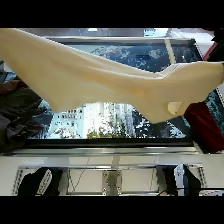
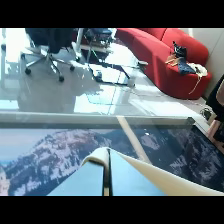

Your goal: Fold the shirts.

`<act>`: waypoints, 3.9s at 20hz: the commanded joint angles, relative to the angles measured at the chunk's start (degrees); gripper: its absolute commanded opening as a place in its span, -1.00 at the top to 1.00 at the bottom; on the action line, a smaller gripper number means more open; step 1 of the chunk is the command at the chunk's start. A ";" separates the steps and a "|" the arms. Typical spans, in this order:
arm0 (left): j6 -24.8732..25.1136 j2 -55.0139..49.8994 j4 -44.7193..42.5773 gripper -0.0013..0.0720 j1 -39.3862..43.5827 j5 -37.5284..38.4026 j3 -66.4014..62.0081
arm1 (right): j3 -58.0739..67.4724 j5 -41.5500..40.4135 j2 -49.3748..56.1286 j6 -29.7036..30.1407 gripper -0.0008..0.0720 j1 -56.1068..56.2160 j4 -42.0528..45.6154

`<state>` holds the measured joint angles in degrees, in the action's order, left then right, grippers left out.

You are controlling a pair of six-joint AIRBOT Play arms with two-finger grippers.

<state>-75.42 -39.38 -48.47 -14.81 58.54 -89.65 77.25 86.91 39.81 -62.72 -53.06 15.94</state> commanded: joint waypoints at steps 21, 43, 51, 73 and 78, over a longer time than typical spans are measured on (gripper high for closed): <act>-22.53 -57.90 -30.01 0.93 13.70 -29.20 -4.22 | -12.44 -86.68 45.72 -5.90 0.90 54.90 25.46; -10.05 -19.39 -24.06 -0.95 0.52 -1.51 28.48 | -44.81 -26.64 24.35 -7.96 -0.13 26.38 25.94; -7.74 -14.53 -17.07 -0.95 0.52 -1.66 41.05 | -56.35 -31.06 24.35 -7.76 -0.13 27.87 15.50; -24.48 3.80 -49.40 -0.86 -0.44 -1.92 48.96 | -56.72 -47.19 24.35 -3.26 0.89 40.52 2.75; -33.27 4.17 -25.59 -0.78 -8.28 -9.75 64.94 | -56.74 -46.95 24.35 -1.77 0.89 40.52 2.60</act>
<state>-104.18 -36.01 -85.78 -19.77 53.89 -32.29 20.47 39.42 64.20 -66.11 -12.60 19.11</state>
